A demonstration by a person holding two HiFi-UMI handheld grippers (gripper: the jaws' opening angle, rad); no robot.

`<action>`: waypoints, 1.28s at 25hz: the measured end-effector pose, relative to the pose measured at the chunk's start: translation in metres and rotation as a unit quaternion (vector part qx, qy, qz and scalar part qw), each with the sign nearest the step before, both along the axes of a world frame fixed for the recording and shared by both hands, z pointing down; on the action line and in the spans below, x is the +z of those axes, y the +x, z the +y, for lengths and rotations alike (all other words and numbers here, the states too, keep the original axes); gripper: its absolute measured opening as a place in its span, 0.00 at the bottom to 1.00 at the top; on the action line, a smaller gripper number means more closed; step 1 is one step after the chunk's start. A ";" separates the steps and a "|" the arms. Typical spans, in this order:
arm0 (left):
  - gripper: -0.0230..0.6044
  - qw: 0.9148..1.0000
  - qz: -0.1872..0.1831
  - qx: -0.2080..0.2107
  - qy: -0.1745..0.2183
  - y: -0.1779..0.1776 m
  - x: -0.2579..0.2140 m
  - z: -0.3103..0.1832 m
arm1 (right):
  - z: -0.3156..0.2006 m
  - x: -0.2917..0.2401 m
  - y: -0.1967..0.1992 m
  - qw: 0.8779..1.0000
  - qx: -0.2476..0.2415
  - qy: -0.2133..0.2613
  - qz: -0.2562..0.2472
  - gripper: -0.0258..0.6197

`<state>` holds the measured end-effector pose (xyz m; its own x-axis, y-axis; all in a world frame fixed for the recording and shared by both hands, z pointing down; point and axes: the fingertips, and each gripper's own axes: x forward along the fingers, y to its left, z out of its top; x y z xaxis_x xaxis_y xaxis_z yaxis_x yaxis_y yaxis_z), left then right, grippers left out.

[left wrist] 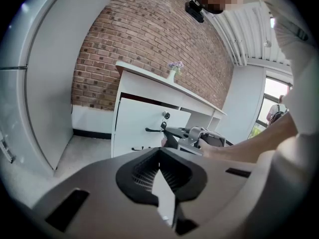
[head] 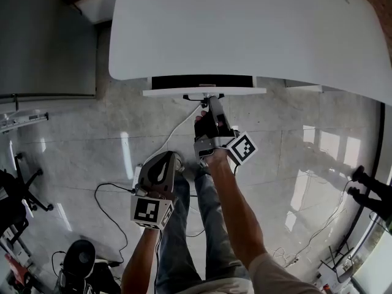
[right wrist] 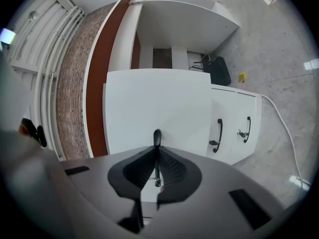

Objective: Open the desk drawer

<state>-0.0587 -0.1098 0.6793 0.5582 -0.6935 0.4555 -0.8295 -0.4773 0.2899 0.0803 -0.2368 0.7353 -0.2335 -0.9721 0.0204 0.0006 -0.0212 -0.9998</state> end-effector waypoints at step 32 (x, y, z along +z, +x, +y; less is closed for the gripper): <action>0.06 1.000 0.005 -0.005 -0.011 0.001 0.003 0.029 | 0.142 0.055 -0.012 0.996 -0.011 -0.091 -0.003 0.09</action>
<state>-0.0580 -0.0803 0.6821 0.5561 -0.6888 0.4651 -0.8311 -0.4629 0.3081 0.0684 -0.0943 0.7904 -0.2549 -0.9473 0.1942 0.0043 -0.2019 -0.9794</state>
